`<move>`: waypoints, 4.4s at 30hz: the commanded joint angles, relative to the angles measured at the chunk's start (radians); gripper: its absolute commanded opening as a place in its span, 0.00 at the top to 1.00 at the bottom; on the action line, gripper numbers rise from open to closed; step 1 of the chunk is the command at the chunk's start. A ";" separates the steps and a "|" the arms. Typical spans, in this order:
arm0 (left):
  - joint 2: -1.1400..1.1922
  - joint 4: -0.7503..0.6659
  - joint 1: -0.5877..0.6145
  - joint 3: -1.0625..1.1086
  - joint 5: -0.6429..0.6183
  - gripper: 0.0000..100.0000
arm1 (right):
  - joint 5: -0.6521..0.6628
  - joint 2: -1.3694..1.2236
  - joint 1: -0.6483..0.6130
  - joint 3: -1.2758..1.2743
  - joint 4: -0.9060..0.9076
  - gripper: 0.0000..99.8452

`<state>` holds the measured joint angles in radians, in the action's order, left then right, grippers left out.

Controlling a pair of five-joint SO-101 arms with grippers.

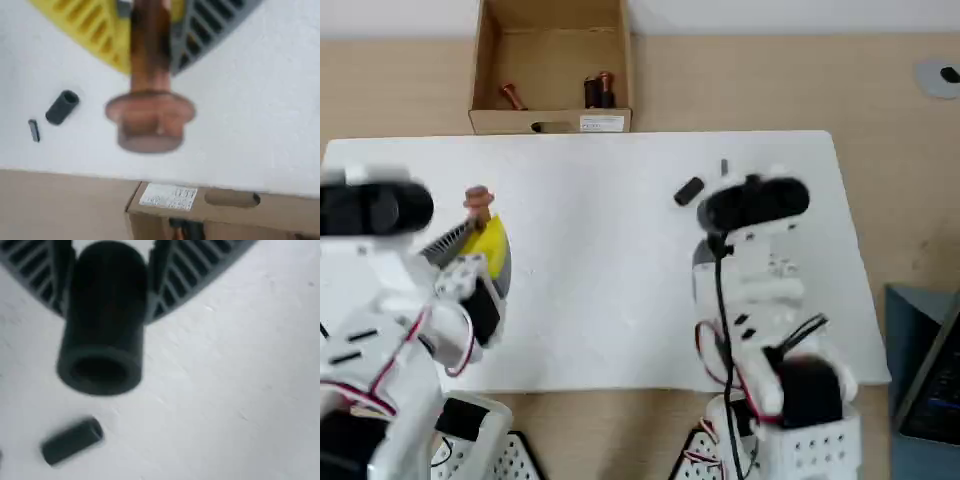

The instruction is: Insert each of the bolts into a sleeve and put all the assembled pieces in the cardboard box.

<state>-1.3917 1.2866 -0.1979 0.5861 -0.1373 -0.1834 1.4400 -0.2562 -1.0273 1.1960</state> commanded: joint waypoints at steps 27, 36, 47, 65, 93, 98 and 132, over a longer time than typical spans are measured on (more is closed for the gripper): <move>-0.420 -0.416 -0.153 0.525 -0.396 1.00 | 0.072 0.475 -0.598 -0.437 -0.304 0.99; -0.420 -0.414 -0.219 0.555 -0.397 1.00 | 0.147 0.475 -0.642 -0.424 -0.341 0.99; -0.432 -0.433 -0.216 0.628 -0.394 1.00 | 0.187 0.475 -0.648 -0.358 -0.344 0.99; -0.433 -0.419 -0.250 0.623 -0.315 1.00 | 0.187 0.475 -0.642 -0.360 -0.342 0.99; -0.432 -0.084 -0.445 0.551 -0.084 1.00 | 0.204 0.475 -0.642 -0.363 -0.342 0.99; -0.432 -0.091 -0.394 0.542 -0.035 1.00 | 0.256 0.475 -0.642 -0.364 -0.341 0.99; -0.430 -0.083 -0.120 0.377 -0.063 0.86 | 0.172 0.475 -0.512 -0.418 -0.344 0.99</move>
<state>-1.8213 1.2052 -0.3590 1.0357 -0.2171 0.0299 1.8067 -0.8332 -1.4676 0.8800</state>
